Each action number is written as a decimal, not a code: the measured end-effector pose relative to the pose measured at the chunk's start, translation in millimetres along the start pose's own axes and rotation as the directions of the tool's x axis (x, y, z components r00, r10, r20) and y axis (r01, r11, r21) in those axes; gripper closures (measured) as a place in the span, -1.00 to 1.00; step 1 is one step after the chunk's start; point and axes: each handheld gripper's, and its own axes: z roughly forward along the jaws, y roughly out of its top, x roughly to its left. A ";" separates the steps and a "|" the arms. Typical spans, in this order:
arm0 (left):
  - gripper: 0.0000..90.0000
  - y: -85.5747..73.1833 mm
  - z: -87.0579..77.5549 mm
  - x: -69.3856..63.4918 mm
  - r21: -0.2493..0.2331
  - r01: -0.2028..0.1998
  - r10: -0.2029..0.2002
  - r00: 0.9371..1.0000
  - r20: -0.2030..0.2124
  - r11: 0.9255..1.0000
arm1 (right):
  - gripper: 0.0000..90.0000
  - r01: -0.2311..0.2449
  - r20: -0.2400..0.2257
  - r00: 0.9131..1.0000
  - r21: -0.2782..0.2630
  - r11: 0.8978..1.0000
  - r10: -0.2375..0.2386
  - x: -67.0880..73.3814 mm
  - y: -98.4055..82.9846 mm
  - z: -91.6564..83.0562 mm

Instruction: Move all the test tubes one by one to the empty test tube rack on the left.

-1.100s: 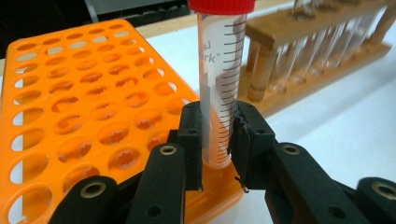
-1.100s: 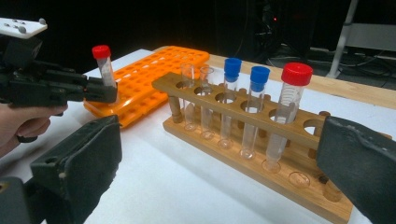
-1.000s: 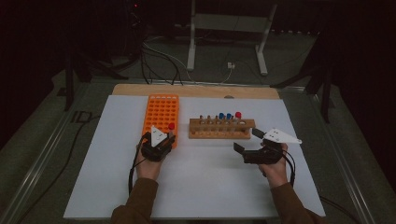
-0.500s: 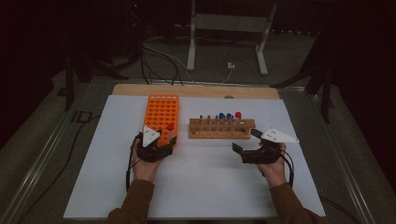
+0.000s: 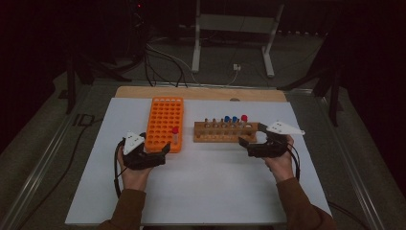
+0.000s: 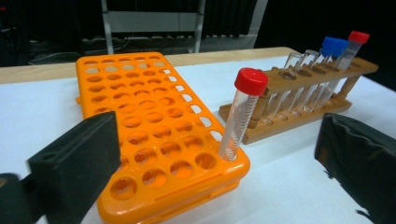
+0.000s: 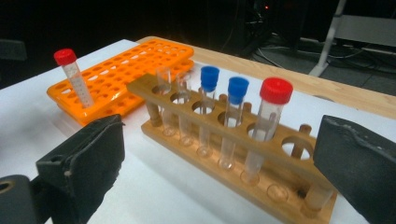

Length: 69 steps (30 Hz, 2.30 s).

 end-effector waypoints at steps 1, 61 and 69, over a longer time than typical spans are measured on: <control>-0.99 -0.3 -0.4 -0.4 -0.003 0.001 -0.001 1.000 0.004 1.000 | -0.95 0.001 0.003 1.000 -0.001 1.000 -0.001 -1.9 1.7 1.7; -0.99 -9.9 4.1 -1.8 -0.001 -0.019 0.018 0.999 -0.043 1.000 | 0.67 0.032 0.117 0.993 -0.055 0.998 -0.026 -20.8 42.5 22.3; -0.99 -9.2 5.0 -5.4 -0.005 -0.015 0.014 1.000 -0.021 1.000 | 0.67 0.025 0.069 0.997 -0.076 0.997 -0.020 -15.7 47.7 12.1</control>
